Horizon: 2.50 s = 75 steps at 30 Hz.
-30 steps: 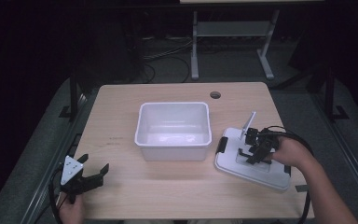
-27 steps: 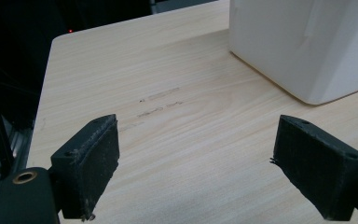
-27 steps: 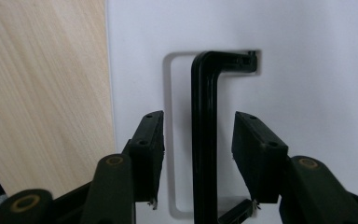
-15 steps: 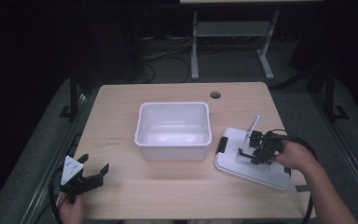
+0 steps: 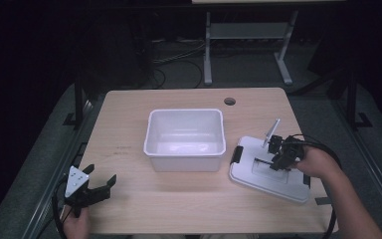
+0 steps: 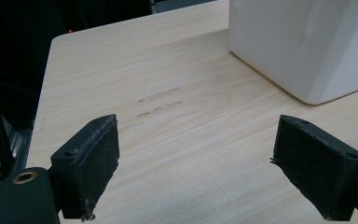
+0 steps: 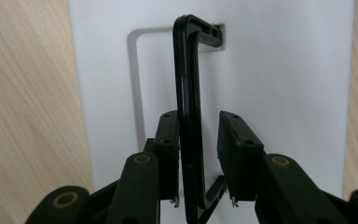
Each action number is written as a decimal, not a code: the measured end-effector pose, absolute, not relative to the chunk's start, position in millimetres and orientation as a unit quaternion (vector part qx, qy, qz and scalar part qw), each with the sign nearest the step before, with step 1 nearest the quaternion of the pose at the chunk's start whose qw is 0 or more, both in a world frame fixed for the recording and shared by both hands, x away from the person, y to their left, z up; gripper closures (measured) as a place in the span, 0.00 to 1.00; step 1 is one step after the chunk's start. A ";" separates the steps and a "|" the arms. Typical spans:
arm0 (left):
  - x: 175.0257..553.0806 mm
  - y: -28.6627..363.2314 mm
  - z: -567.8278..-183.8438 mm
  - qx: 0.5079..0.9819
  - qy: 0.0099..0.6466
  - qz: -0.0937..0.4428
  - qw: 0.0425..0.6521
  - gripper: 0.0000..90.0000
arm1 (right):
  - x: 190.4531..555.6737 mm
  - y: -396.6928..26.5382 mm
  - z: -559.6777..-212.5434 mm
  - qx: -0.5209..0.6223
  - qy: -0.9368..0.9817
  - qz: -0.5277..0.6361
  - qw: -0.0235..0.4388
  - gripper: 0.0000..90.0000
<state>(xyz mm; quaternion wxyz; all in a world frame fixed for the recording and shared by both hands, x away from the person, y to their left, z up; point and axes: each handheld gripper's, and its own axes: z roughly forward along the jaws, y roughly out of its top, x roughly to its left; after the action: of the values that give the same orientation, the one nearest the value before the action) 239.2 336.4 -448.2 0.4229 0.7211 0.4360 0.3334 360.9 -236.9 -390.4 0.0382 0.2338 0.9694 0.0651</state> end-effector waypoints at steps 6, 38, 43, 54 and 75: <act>239.3 336.4 -448.2 0.721 0.436 0.333 0.423 0.15 | 362.7 -238.0 -389.6 0.235 0.969 0.066 0.040 0.78; 239.0 336.6 -448.2 0.720 0.436 0.334 0.424 0.15 | 373.0 -237.9 -391.4 0.245 0.966 0.064 0.042 0.85; 239.0 336.6 -448.2 0.720 0.436 0.334 0.424 0.15 | 374.4 -238.2 -391.8 0.245 0.966 0.065 0.040 0.87; 239.0 336.3 -448.2 0.721 0.436 0.333 0.423 0.15 | 375.1 -238.4 -392.3 0.241 0.968 0.067 0.036 0.90; 239.0 335.1 -448.2 0.722 0.435 0.333 0.423 0.15 | 373.4 -239.5 -387.2 0.219 0.973 0.064 0.029 0.93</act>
<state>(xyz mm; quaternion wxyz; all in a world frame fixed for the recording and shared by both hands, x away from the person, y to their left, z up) 239.0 335.1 -448.2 0.4229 0.7219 0.4346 0.3333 373.4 -239.5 -387.2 0.0288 0.2188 0.9733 0.0640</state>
